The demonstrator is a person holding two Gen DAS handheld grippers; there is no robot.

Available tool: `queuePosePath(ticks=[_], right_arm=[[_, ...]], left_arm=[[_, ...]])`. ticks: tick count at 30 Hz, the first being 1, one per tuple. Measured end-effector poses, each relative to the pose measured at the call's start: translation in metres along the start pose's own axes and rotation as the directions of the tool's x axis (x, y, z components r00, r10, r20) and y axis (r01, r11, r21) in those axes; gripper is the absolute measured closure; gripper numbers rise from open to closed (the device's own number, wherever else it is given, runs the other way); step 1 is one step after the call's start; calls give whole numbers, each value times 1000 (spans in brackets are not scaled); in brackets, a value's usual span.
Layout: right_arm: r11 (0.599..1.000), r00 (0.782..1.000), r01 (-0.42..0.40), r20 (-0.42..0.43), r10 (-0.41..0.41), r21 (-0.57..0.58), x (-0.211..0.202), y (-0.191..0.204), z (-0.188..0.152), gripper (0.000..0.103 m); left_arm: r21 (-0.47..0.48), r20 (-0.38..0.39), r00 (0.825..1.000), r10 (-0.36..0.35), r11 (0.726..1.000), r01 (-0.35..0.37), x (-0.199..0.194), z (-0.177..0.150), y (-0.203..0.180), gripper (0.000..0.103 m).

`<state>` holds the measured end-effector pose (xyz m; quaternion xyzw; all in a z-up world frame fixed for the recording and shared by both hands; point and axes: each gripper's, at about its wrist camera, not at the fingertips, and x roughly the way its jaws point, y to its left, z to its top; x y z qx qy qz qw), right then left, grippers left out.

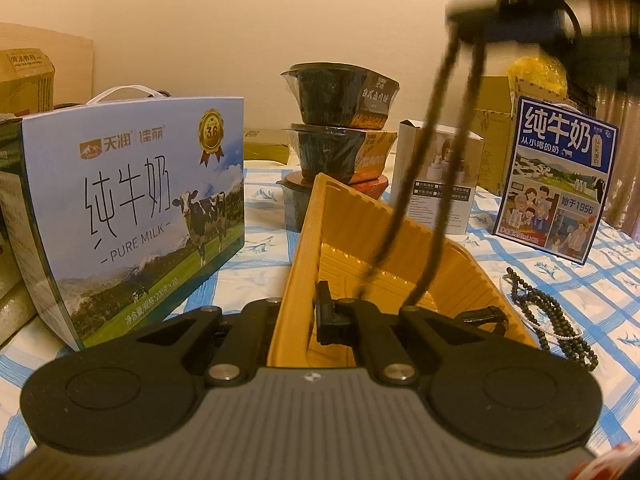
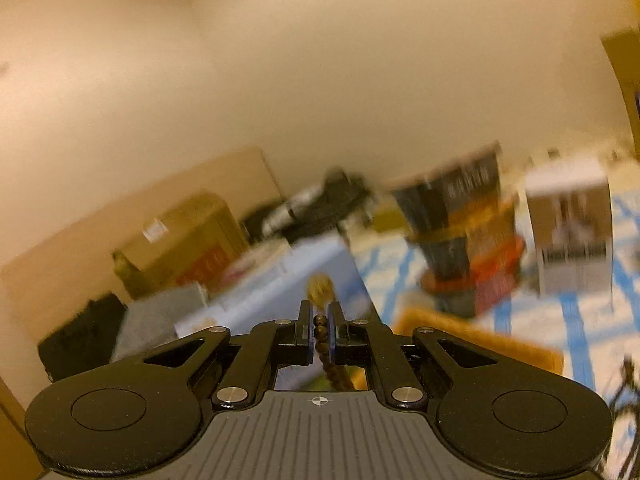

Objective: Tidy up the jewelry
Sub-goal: 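Carry the bead strand over the orange tray and open the right tool, then move the right tool back to the remaining bead strands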

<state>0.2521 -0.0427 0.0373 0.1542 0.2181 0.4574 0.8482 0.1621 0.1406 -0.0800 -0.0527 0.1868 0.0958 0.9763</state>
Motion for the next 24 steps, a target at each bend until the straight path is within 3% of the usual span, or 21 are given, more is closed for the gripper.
queuePosePath(ticks=[5, 9, 15, 18, 22, 24], right_arm=[[996, 991, 80, -116, -74, 47, 19, -32, -32, 96], [988, 971, 138, -204, -123, 63, 30, -57, -60, 96], [978, 948, 199, -267, -175, 67, 22, -75, -86, 96], [975, 930, 224, -301, -209, 14, 19, -74, -93, 93], [974, 923, 227, -313, -224, -27, 10, -72, -105, 52], [974, 931, 224, -291, -222, -25, 1, -70, -109, 49]], left_arm=[[-8, 3, 1000, -1, 1000, 2, 0, 0, 0, 99], [-12, -2, 1000, 0, 1000, 0, 0, -1, 1, 99], [-15, -9, 1000, 7, 1000, -7, 1, -3, 2, 99], [-13, -9, 1000, 8, 1000, -8, 1, -3, 2, 99], [-11, -11, 1000, 10, 1000, -10, 1, -3, 2, 98], [-10, -13, 1000, 12, 1000, -12, 1, -4, 2, 98]])
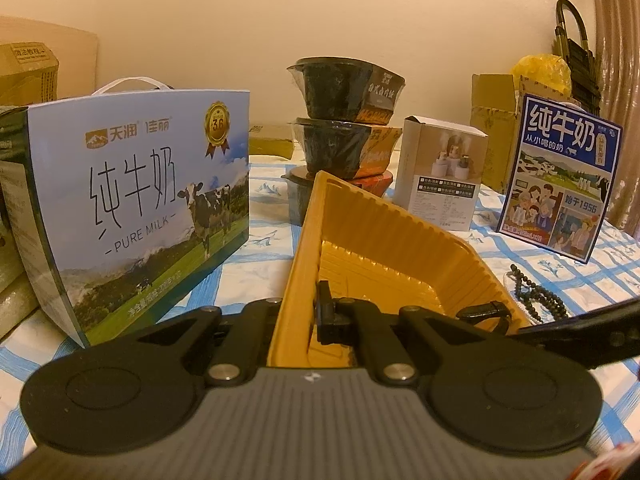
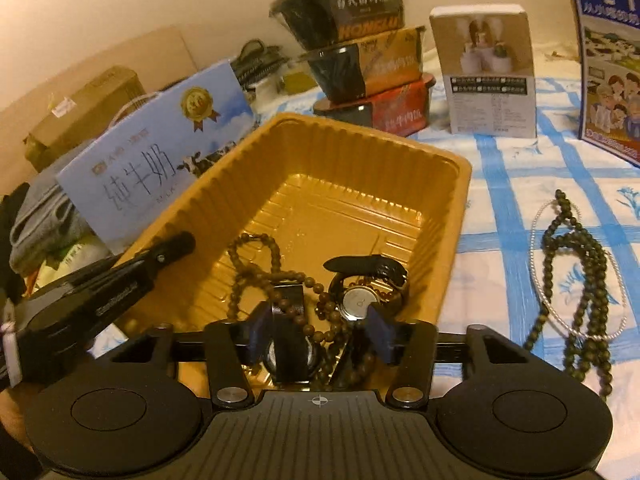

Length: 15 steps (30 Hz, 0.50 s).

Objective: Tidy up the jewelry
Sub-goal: 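Move the right tool back to the remaining bead strands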

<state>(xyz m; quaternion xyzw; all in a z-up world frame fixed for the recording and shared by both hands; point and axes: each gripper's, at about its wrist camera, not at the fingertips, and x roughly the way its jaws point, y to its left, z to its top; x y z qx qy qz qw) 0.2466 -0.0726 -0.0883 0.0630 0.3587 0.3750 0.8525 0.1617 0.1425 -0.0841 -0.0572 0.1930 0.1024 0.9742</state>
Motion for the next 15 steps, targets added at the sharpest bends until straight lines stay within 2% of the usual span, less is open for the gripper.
queuePosePath(ticks=[12, 15], right_arm=[[998, 997, 33, 63, -36, 46, -44, -13, -21, 48], [997, 993, 71, 88, -75, 42, -56, -22, -23, 48]], left_arm=[[12, -2, 1000, 6, 1000, -6, 0, 1, -2, 98], [15, -4, 1000, 7, 1000, -7, 0, 1, -2, 98]])
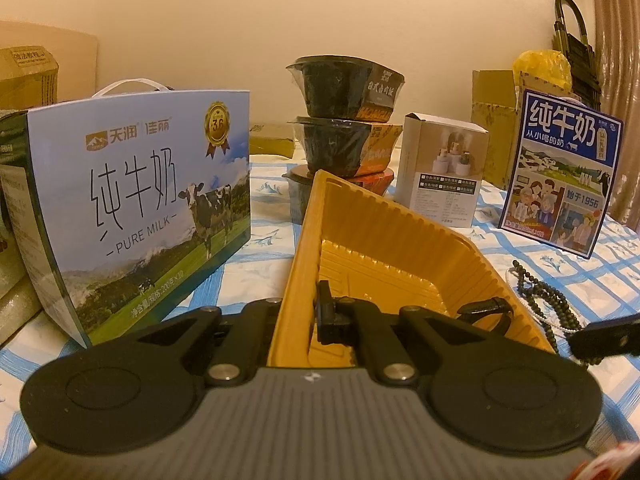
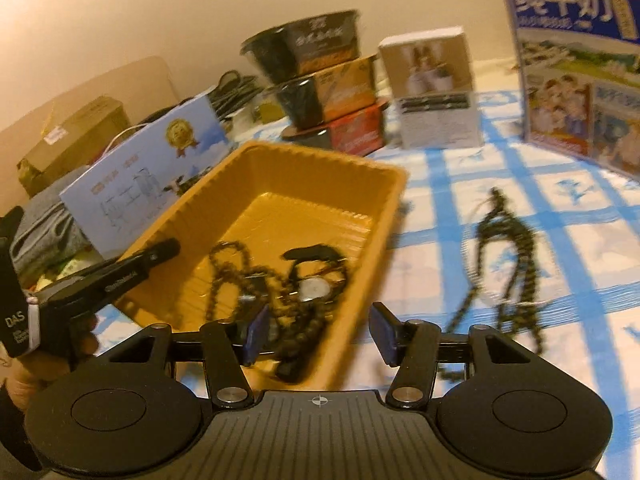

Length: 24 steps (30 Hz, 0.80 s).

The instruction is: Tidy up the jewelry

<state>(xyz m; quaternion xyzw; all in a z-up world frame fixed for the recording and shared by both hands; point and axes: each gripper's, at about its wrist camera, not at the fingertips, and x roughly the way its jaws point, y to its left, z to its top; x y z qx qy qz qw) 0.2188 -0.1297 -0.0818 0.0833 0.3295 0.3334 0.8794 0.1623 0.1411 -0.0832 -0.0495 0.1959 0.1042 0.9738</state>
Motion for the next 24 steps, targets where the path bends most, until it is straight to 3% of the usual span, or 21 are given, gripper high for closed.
queuePosePath(ticks=[6, 10, 14, 24], right_arm=[[997, 997, 81, 11, -81, -3, -10, -29, 0, 48], [983, 990, 135, -13, -137, -123, -4, -43, -1, 49], [952, 982, 168, -46, -186, -255, 6, -51, 0, 68], [859, 962, 181, -97, -256, -478, 46, -54, 1, 83]], left_arm=[[5, 0, 1000, 1, 1000, -1, 0, 1, 0, 98], [8, 0, 1000, 0, 1000, 0, 0, 1, -1, 98], [8, 1, 1000, -1, 1000, 1, -1, 1, -1, 99], [12, -1, 1000, -2, 1000, 2, -1, 1, -2, 99]])
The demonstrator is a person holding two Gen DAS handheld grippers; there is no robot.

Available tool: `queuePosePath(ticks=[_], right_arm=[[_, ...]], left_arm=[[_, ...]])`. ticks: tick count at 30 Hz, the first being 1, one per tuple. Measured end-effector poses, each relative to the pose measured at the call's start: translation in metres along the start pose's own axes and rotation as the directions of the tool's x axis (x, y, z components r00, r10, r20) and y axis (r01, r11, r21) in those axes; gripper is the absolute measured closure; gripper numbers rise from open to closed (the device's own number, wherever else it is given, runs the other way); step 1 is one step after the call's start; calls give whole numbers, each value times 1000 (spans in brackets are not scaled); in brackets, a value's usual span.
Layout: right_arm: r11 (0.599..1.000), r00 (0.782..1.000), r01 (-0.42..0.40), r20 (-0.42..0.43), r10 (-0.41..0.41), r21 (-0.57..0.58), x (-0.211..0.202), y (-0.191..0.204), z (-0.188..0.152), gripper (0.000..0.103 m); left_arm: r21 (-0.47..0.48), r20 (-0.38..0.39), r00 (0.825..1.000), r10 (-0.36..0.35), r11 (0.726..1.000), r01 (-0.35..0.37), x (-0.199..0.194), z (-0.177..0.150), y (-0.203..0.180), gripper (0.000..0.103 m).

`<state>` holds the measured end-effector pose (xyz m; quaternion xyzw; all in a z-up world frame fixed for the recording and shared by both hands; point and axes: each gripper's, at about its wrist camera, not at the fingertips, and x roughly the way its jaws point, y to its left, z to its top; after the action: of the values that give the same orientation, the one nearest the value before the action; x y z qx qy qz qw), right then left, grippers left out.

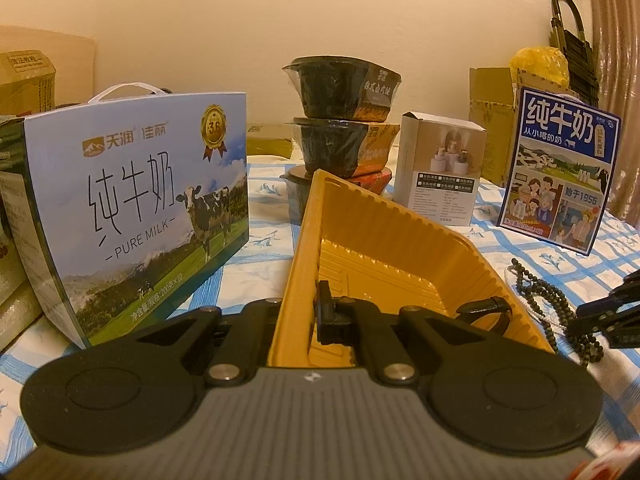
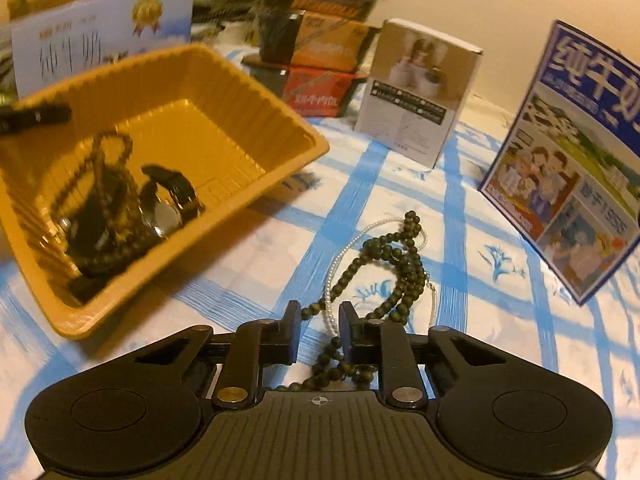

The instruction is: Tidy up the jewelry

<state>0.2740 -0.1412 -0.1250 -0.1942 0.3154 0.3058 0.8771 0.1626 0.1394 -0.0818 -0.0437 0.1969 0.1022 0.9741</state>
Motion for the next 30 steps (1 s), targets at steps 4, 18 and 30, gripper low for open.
queuePosePath(ticks=[4, 18, 30], right_arm=[[997, 999, 29, -37, -31, -65, 17, 3, 1, 84], [993, 992, 115, 55, -116, 16, 17, -34, 29, 100], [809, 956, 47, 209, -207, 586, -48, -153, 37, 100]], left_arm=[[2, 1, 1000, -1, 1000, 1, 0, 0, 0, 99], [3, 0, 1000, 0, 1000, 0, 0, -1, 0, 98], [1, 0, 1000, 1, 1000, -1, 0, -1, 0, 98]])
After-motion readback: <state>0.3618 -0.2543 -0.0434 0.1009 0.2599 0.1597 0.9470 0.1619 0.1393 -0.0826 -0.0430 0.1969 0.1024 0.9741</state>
